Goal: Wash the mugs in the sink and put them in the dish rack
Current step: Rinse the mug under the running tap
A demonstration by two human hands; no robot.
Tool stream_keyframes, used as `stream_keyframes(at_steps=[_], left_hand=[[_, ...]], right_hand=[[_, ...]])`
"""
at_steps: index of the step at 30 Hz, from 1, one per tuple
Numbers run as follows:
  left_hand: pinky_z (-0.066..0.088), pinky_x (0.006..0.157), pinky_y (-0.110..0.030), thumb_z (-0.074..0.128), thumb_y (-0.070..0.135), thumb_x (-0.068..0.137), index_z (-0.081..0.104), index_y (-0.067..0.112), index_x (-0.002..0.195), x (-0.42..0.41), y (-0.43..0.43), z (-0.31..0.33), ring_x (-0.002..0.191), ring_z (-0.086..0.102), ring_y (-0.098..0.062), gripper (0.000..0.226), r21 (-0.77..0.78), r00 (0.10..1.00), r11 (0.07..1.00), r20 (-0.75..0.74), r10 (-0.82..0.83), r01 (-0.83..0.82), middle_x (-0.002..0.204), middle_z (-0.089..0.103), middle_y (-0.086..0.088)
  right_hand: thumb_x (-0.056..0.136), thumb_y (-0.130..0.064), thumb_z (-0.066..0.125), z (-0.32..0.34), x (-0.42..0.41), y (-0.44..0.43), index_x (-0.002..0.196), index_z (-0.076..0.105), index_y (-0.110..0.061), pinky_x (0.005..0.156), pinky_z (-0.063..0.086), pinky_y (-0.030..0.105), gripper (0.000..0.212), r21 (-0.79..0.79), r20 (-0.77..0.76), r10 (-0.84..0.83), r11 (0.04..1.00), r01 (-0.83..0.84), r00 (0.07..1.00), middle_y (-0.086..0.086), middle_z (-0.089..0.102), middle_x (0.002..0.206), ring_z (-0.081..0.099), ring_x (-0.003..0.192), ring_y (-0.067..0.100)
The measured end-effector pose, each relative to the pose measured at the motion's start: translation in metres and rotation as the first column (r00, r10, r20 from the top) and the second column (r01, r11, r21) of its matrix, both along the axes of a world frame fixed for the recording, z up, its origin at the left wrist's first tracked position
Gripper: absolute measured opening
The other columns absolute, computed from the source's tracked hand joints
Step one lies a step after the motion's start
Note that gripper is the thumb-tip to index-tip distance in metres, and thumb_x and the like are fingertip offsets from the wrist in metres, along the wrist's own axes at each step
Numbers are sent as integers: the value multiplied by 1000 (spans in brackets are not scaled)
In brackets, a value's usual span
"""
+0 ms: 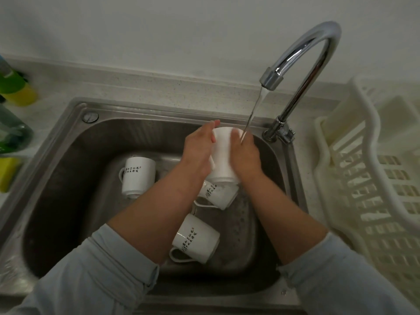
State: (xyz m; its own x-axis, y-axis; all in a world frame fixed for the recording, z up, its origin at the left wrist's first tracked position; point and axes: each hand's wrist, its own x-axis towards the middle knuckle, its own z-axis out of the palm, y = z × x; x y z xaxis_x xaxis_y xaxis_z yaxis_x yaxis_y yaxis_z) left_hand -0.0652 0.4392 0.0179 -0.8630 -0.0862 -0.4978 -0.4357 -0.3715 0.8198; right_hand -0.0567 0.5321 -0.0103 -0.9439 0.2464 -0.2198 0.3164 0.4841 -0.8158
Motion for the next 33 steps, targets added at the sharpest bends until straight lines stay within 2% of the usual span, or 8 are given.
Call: stream_keyframes(at_steps=[4,8,14,17,21,27,30,33], left_hand=[[49,78,-31,53,21,92,69,18,91,-4,-5,-5,78,55,-16,17,-26,997,999,-63,32,-34,82,54,-3],[53,60,-24,51,15,93,67,0,90,-6,-4,-6,62,62,-8,23,96,995,994,-72,63,-56,66,62,6],[53,82,-43,51,18,86,50,14,70,-15,-8,-7,94,63,-23,17,396,988,910,136,76,-125,98,70,1],[54,82,-41,55,26,87,56,13,77,-15,-5,-11,97,64,-24,16,408,983,902,164,82,-143,102,70,-2],[54,72,-36,52,21,88,60,13,73,-7,-4,-11,80,64,-18,18,407,981,902,177,79,-146,84,71,3],[53,79,-34,48,19,88,59,14,74,-13,-7,-14,88,62,-20,19,338,978,919,121,173,-204,93,69,0],[53,69,-27,46,13,90,66,14,77,-7,0,-3,77,61,-16,23,247,992,961,15,127,-126,87,67,-1],[54,67,-28,50,14,90,67,18,77,1,10,-1,74,59,-14,22,123,995,992,-87,47,-36,79,60,-2]], right_hand=[[95,-45,42,-8,18,-18,149,10,-13,100,42,40,70,235,-145,180,962,-143,973,15,32,145,42,125,27],[88,-64,40,4,-27,6,122,52,-14,87,46,36,62,-111,94,57,993,-47,994,10,60,112,58,107,30],[90,-63,37,2,-19,35,119,63,-9,90,50,46,67,-915,241,243,380,136,940,15,62,120,63,101,30],[91,-59,33,2,-7,37,94,75,-8,75,56,43,67,-946,220,218,286,153,951,15,71,99,69,84,29],[88,-59,42,-2,3,37,115,64,-8,85,52,46,62,-940,271,177,262,220,946,16,68,108,67,92,31],[92,-55,42,-8,14,25,114,62,-14,100,44,49,50,-808,263,0,547,220,965,13,66,115,61,109,31],[98,-48,32,0,12,15,97,60,-14,81,51,34,45,-399,148,-155,894,202,977,9,64,103,61,93,24],[96,-53,34,-3,1,18,116,55,-7,58,36,20,55,-80,-35,-68,995,65,997,5,60,103,54,84,16]])
